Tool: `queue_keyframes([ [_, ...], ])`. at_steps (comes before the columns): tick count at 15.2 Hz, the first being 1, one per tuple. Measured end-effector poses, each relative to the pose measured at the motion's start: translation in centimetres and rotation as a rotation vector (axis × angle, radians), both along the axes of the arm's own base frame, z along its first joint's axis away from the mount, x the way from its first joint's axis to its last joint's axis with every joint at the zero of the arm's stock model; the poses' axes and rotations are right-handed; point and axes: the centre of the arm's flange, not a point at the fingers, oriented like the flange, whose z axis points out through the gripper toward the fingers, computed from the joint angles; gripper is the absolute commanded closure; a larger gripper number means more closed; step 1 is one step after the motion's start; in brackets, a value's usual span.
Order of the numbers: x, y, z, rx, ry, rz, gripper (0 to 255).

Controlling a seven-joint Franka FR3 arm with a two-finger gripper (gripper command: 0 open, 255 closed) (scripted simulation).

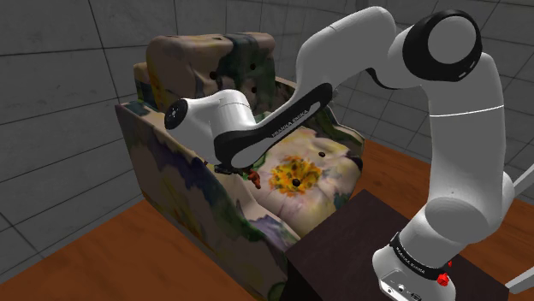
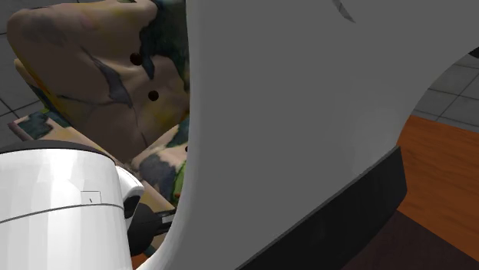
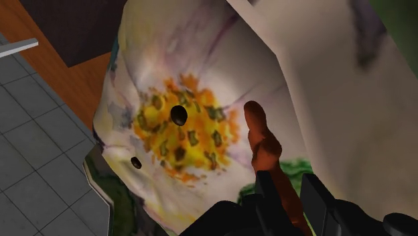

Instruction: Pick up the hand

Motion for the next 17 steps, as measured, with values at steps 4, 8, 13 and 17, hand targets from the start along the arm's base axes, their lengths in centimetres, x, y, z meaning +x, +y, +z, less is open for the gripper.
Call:
queue_keyframes([
  [4,0.1,0.0,1.1,0.000,0.000,-0.001,255],
  [8,0.1,-0.1,3.2,0.000,0.000,-0.001,255],
  [13,0.0,0.0,5.8,0.000,0.000,-0.001,255],
  [17,0.0,-0.1,7.6,0.000,0.000,0.000,255],
])
